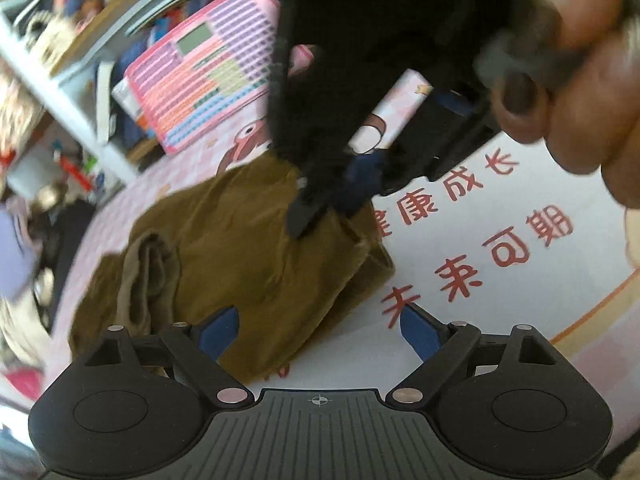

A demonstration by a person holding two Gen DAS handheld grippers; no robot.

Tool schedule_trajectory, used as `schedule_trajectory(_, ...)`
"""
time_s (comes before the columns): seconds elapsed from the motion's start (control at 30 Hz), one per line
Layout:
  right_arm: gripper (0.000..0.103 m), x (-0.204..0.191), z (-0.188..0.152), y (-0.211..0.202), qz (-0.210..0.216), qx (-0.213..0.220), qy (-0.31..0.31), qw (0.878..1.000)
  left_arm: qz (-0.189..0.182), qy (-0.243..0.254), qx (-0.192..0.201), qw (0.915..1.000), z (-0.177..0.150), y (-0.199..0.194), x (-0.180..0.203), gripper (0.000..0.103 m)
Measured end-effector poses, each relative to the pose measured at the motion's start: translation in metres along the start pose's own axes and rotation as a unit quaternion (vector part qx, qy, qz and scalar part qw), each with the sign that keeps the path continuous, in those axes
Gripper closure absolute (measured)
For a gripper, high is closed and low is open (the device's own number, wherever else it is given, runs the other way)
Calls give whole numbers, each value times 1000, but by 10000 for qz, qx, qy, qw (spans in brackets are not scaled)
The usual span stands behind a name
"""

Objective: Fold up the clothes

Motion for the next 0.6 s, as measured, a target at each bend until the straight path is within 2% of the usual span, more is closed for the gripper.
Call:
schedule_trajectory(0.03, 93, -1, 1, 0, 1, -4, 0, 10000, 76, 121, 21, 9999, 2, 2, 2, 15)
schedule_trajectory(0.1, 93, -5, 2, 0, -6, -3, -42, 10000, 230, 206, 70, 9995, 5, 7, 1, 24)
schedule_trajectory(0.17, 93, -6, 5, -1, -24, 11, -85, 10000, 384, 292, 119, 9988, 7, 12, 0, 54)
schedule_trajectory(0.2, 93, -4, 5, -2, -82, 12, -86, 9999, 460, 334, 143, 9983, 9, 14, -1, 62)
schedule_trajectory(0.27, 86, -1, 6, -3, -226, 11, -78, 9997, 452, 317, 201, 9983, 10, 15, -2, 90)
schedule_trajectory(0.33, 43, 6, 8, -9, -419, 108, -10, 9991, 372, 245, 288, 9986, 11, 12, -4, 97)
schedule_trajectory(0.43, 39, 18, 12, -19, -253, 184, 273, 9991, 320, 135, 419, 9985, 11, 3, -11, 99)
schedule_trajectory(0.6, 32, 38, 14, -14, 155, 26, 1046, 9944, 170, -168, 593, 9980, 9, -23, -20, 99)
Point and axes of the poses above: each gripper's, at about its wrist camera, not at the fingertips, and y roughly the way its jaws point, x to its right, z to its top, the point moved 7 cm from there along y, roughly the way its jaws point, and after that the axes turned 1 degree about -x, right-handed, at the moved point
